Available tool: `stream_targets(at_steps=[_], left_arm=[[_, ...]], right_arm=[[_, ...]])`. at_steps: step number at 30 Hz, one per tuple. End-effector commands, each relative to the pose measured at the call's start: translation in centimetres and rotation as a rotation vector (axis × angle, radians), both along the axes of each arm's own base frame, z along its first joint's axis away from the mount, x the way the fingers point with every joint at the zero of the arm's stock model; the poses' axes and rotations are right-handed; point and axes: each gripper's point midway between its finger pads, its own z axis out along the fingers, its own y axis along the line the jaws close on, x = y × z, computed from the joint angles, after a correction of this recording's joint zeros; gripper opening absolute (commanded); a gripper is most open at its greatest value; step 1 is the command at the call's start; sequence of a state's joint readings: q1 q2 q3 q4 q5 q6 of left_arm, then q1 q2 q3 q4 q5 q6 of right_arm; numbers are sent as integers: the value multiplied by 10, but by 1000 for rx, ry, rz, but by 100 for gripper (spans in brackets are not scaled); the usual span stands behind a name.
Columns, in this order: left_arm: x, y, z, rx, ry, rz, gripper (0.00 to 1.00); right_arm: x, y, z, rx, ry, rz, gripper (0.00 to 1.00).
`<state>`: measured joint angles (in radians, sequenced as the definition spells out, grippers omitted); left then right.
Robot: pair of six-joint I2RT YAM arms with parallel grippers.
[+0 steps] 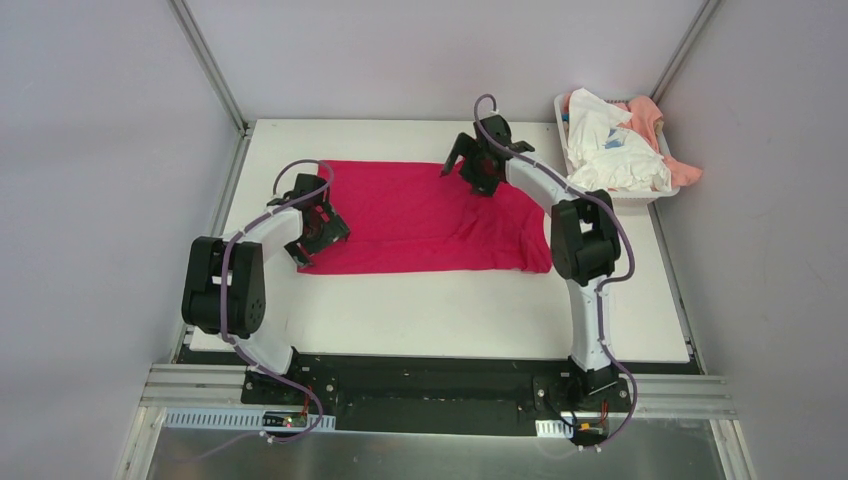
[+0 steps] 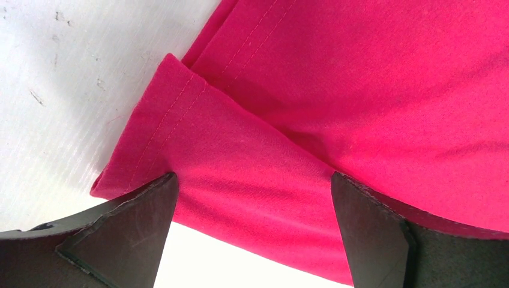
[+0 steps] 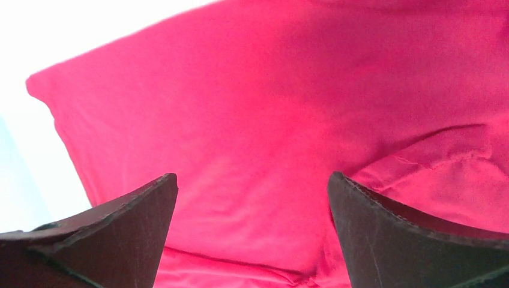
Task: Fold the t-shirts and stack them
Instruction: Grab the side of the flattened tshirt furthest away from the robot with both arms
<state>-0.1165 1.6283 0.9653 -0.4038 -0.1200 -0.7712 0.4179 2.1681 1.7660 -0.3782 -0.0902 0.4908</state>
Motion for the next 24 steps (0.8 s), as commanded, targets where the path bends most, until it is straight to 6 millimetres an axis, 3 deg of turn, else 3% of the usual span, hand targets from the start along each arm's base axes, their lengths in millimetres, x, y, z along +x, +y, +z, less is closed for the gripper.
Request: stream_targets(at_steps=[1, 5, 8, 12, 14, 18, 24], left_arm=[[-7, 13, 7, 56, -20, 10, 99], [-4, 12, 14, 50, -43, 11, 99], [-4, 11, 16, 42, -49, 6, 99], [-5, 11, 17, 44, -51, 6, 99], [-4, 10, 18, 39, -55, 6, 99], [-3, 9, 19, 29, -58, 4, 99], [-3, 8, 20, 25, -61, 3, 99]], right_arm=[[16, -3, 33, -16, -40, -24, 99], [-6, -32, 42, -117, -61, -55, 99], [-35, -41, 37, -129, -33, -31, 99], [-77, -24, 13, -83, 58, 71, 99], [-88, -17, 1, -93, 84, 101, 99], [-83, 0, -10, -82, 100, 118, 99], [-45, 43, 0, -21, 31, 154, 99]])
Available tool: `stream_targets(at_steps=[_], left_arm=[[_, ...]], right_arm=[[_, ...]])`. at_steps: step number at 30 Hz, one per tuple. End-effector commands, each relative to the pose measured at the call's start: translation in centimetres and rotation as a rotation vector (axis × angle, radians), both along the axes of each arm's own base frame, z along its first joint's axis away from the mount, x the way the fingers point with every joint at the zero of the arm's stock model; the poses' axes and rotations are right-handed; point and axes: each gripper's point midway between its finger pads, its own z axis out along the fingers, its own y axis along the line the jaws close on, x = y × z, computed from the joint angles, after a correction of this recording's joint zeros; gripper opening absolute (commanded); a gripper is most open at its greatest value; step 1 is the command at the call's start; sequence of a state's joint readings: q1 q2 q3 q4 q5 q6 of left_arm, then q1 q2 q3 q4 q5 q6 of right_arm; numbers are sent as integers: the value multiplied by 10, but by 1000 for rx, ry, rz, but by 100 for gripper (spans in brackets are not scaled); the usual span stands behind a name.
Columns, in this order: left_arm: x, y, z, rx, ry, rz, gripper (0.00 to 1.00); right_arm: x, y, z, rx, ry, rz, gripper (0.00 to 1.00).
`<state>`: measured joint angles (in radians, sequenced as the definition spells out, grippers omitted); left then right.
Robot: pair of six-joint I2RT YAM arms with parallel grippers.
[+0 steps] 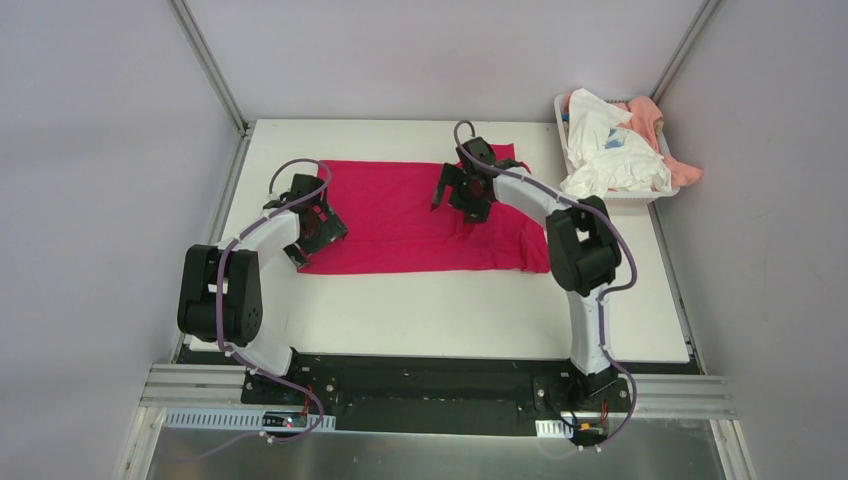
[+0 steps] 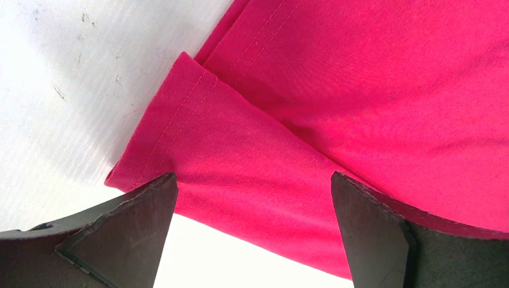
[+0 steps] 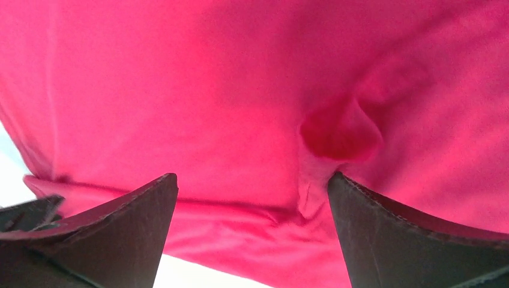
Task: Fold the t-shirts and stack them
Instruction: Grab the side of the flattened tshirt furthest away from the robot with both arms
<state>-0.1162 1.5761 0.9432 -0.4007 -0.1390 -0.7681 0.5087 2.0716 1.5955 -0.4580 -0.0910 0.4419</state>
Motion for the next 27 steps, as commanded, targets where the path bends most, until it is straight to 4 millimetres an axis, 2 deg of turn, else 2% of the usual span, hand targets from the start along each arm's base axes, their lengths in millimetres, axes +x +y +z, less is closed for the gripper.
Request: stream_targets(at_steps=[1, 3, 5, 8, 11, 14, 16, 18, 22, 27], left_arm=[[0, 3, 11, 8, -26, -4, 99], [2, 2, 14, 1, -35, -7, 99], [2, 1, 16, -5, -42, -9, 99], [5, -3, 20, -22, -55, -16, 99], [7, -5, 20, -34, -52, -20, 99], [9, -7, 16, -41, -39, -23, 99], [10, -8, 12, -41, -30, -24, 99], [11, -8, 8, -38, -18, -23, 99], [10, -4, 2, -18, -4, -16, 99], [7, 3, -4, 17, 15, -7, 99]], right_arm=[[39, 38, 31, 87, -99, 33, 99], [40, 46, 38, 80, -99, 60, 99], [34, 37, 42, 30, -115, 52, 99], [13, -7, 45, -87, -135, -19, 99], [-25, -54, 37, -175, -130, -81, 99], [-59, -83, 24, -199, -93, -106, 99], [-75, -93, 11, -181, -50, -103, 99], [-79, -101, 1, -178, -22, -114, 99], [-77, -120, -13, -191, -1, -155, 99], [-69, -159, -24, -248, 24, -252, 99]])
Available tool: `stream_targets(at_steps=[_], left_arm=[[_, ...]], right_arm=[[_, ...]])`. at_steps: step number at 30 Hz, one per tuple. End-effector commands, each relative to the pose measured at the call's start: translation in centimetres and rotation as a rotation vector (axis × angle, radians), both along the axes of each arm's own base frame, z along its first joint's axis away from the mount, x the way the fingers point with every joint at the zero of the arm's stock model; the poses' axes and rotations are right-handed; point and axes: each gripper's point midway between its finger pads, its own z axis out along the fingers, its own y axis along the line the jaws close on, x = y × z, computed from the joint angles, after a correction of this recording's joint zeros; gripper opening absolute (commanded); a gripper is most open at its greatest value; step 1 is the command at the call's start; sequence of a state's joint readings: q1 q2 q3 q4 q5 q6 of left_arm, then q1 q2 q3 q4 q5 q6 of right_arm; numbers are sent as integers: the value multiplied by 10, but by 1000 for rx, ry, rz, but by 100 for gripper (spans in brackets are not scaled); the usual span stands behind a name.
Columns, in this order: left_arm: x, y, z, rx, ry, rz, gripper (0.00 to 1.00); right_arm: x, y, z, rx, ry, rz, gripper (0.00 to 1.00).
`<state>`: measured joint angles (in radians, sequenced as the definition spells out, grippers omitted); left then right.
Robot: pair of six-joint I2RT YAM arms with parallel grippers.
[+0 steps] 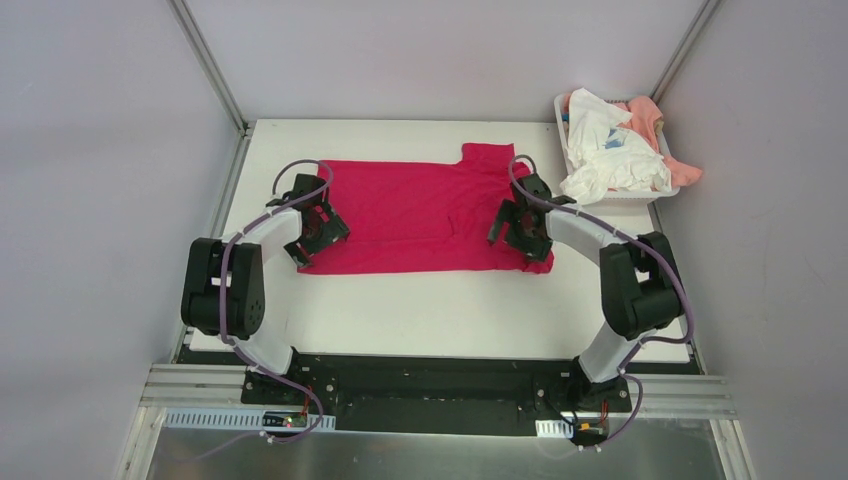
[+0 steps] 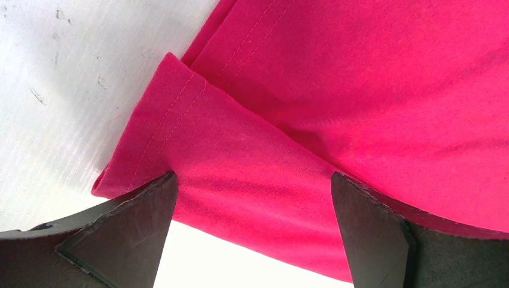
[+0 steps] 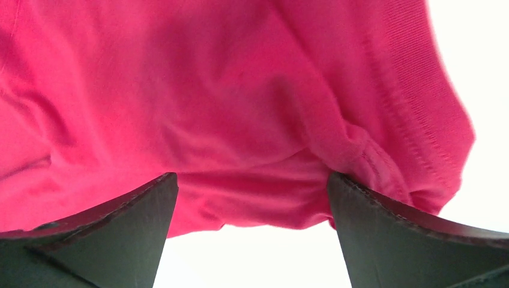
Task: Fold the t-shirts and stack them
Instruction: Grab the side of the flattened tshirt furthest away from the robot with both arms
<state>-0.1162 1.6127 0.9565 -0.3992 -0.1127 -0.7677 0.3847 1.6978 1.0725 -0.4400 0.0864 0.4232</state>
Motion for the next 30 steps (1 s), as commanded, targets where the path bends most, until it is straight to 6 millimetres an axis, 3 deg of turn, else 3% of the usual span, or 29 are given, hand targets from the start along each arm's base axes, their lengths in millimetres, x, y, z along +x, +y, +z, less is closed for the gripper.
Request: stream_targets(at_steps=[1, 6, 12, 17, 22, 26, 30], left_arm=[[3, 9, 1, 41, -3, 5, 99], [-9, 14, -9, 61, 30, 14, 99], [-28, 14, -16, 48, 65, 20, 99], [-73, 16, -18, 29, 101, 55, 99], [-122, 10, -25, -31, 138, 77, 99], [-140, -1, -14, -104, 85, 73, 99], [-135, -4, 19, -130, -38, 61, 99]], right_arm=[[11, -38, -4, -59, -17, -93, 99], [-17, -64, -15, -60, 23, -172, 99], [-40, -62, -28, 19, 76, -206, 99], [-75, -61, -16, 71, 80, -212, 99], [-122, -48, -19, 177, 157, -172, 99], [-144, -50, -10, 199, 145, -180, 99], [-138, -48, 25, 235, 18, -130, 100]])
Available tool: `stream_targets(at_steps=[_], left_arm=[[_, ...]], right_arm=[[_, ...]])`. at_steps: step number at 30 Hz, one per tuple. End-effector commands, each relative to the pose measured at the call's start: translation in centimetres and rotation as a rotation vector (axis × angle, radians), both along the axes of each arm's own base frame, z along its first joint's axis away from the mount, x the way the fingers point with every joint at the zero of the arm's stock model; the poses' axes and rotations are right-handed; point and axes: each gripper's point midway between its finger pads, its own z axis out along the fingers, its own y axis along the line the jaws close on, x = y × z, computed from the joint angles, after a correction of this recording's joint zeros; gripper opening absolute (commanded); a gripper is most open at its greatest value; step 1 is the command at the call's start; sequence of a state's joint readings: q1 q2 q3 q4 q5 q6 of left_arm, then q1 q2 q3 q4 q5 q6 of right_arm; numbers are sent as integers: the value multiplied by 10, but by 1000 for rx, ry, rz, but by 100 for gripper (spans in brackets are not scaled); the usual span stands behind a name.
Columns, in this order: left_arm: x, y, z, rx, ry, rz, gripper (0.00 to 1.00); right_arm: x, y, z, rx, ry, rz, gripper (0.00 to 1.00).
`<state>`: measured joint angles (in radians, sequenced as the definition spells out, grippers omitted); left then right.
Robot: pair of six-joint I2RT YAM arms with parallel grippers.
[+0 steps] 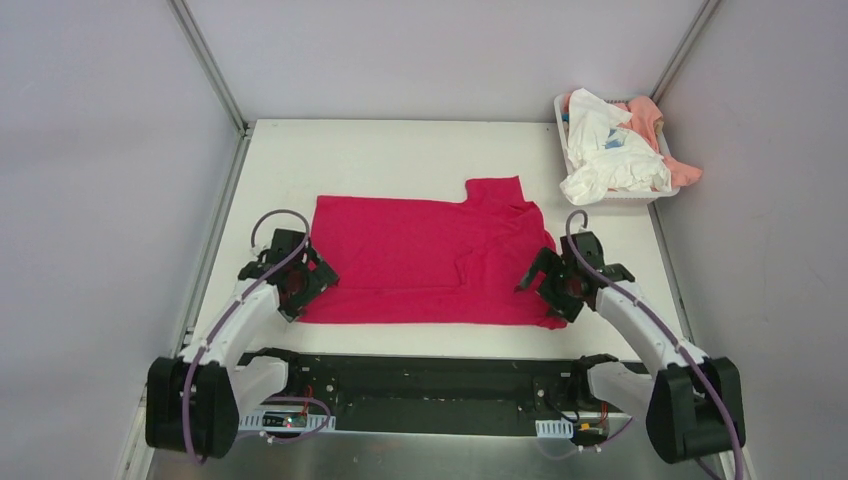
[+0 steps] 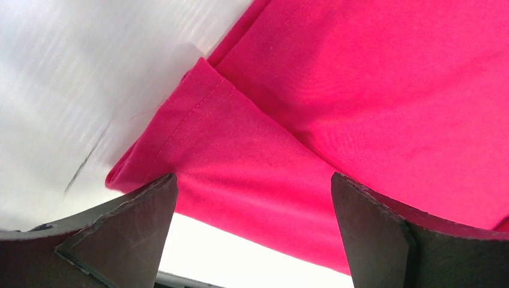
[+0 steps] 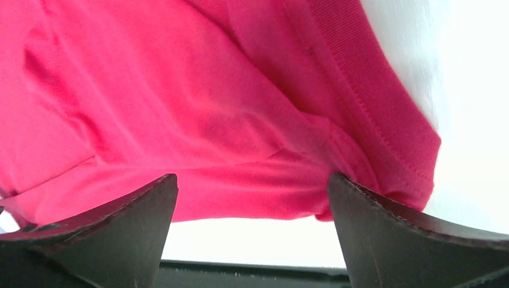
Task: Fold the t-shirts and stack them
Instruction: Grab the side of the flattened tshirt furthest away from the robot with both arms
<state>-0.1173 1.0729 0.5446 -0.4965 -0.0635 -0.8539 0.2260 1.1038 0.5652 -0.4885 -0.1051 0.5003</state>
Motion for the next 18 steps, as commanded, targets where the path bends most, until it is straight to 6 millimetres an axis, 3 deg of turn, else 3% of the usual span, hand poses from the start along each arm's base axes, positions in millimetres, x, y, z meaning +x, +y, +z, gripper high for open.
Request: stream_targets(at_steps=[1, 5, 7, 11, 14, 15, 18], left_arm=[[-11, -9, 30, -58, -55, -8, 99], [24, -6, 85, -27, -210, -26, 99], [46, 4, 108, 39, -258, -15, 99], [104, 14, 135, 137, -258, -25, 99], [160, 18, 128, 178, -192, -73, 99], [181, 20, 134, 188, -200, -82, 99], [229, 35, 116, 238, -137, -105, 99]], right_arm=[[-10, 2, 33, 31, -55, 33, 99], [33, 8, 84, 43, -231, 39, 99], [66, 14, 115, 52, -336, 45, 99], [134, 20, 148, -6, -451, 88, 99], [189, 19, 152, -129, -464, 189, 99], [206, 20, 138, -166, -425, 226, 99], [254, 28, 126, -235, -430, 365, 99]])
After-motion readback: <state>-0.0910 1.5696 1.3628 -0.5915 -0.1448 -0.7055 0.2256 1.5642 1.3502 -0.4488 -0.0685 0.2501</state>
